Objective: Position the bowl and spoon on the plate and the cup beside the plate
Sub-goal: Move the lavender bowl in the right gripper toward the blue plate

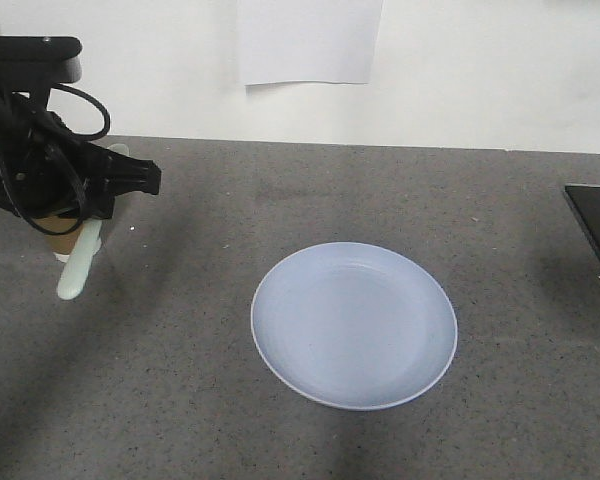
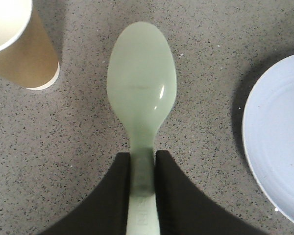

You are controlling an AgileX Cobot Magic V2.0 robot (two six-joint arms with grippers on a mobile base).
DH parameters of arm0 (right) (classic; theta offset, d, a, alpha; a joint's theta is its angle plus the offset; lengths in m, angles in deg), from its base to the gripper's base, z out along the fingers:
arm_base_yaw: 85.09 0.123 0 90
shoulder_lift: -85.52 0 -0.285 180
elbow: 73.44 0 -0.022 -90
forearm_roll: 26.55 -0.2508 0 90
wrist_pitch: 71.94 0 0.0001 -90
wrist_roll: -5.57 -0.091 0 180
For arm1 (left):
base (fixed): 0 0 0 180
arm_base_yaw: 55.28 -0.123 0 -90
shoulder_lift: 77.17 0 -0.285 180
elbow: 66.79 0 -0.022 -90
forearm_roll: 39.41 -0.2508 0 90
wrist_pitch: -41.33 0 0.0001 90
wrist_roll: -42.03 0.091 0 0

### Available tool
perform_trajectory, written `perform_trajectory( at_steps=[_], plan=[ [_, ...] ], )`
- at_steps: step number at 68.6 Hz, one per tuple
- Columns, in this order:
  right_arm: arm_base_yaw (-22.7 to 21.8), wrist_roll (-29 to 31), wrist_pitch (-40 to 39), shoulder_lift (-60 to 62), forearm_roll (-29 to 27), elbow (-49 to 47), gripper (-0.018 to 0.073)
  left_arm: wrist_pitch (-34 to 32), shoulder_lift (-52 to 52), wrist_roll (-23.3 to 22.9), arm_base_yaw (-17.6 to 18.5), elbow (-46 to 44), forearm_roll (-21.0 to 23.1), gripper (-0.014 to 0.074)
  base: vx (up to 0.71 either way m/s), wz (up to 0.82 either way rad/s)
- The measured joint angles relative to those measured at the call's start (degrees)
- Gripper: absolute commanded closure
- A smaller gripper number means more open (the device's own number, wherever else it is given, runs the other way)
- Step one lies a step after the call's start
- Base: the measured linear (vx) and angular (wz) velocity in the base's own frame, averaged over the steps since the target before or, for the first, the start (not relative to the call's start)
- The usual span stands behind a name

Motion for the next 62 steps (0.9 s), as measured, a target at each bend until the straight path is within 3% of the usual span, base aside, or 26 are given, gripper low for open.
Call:
perform_trajectory(
  at_steps=[50,62],
  plan=[
    [0.00,0.00,0.00,0.00,-0.07,0.00,0.0565,-0.11,0.00,0.00,0.00,0.00,0.00,0.0603,0.00,0.00],
    [0.00,4.92,0.00,0.00,-5.48,0.00,0.0565,-0.55,0.00,0.00,0.00,0.00,0.00,0.0603,0.00,0.00]
  ],
)
